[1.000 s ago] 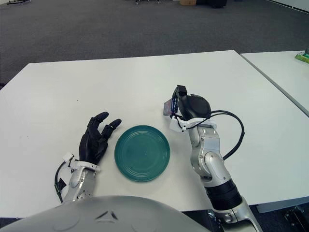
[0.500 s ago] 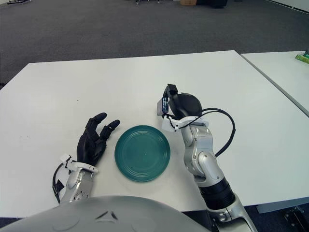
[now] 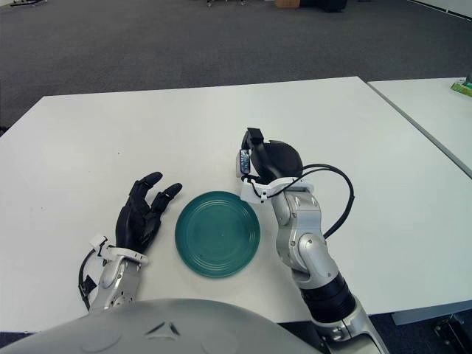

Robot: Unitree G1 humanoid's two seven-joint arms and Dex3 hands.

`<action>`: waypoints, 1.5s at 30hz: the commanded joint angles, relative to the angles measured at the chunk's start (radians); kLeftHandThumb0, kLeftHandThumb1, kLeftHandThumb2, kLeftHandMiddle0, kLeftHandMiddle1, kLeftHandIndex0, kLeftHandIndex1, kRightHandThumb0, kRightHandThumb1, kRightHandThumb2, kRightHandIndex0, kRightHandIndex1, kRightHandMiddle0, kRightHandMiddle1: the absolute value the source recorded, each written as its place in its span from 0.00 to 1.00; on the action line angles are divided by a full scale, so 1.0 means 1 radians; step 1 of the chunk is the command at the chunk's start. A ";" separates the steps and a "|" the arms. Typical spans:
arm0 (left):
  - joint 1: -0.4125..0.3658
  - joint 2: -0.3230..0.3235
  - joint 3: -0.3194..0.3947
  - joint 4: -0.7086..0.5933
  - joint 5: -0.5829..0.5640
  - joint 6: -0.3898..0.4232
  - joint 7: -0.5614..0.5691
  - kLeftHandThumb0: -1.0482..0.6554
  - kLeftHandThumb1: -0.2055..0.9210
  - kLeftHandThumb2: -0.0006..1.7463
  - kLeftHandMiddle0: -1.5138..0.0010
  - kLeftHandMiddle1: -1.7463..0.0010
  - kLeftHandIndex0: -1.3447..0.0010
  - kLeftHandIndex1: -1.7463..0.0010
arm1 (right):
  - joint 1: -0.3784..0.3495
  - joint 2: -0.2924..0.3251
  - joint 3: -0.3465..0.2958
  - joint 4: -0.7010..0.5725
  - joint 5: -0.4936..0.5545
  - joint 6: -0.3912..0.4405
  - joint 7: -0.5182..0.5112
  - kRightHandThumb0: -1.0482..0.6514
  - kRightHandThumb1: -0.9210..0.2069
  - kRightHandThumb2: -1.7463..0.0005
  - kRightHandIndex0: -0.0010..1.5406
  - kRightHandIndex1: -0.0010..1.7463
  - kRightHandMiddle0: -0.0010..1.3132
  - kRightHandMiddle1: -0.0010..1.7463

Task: Put the gum into the plate.

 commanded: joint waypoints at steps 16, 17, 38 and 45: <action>0.003 -0.056 0.014 0.050 0.063 0.009 0.041 0.08 1.00 0.52 0.71 0.51 0.89 0.31 | 0.095 0.098 0.063 -0.217 -0.177 -0.057 0.182 0.39 0.19 0.53 0.34 1.00 0.25 1.00; 0.001 -0.057 0.014 0.053 0.065 0.007 0.043 0.08 1.00 0.52 0.71 0.51 0.89 0.30 | 0.098 0.100 0.061 -0.224 -0.181 -0.063 0.190 0.39 0.19 0.53 0.34 1.00 0.25 1.00; -0.035 -0.077 0.010 0.121 0.060 -0.034 0.043 0.09 1.00 0.50 0.68 0.50 0.85 0.29 | 0.214 0.118 0.036 -0.346 -0.149 -0.206 0.238 0.39 0.20 0.52 0.38 1.00 0.26 1.00; -0.047 -0.079 0.010 0.140 0.049 -0.043 0.036 0.09 1.00 0.49 0.69 0.50 0.86 0.28 | 0.252 0.119 0.027 -0.368 -0.134 -0.240 0.253 0.39 0.21 0.52 0.35 0.99 0.26 1.00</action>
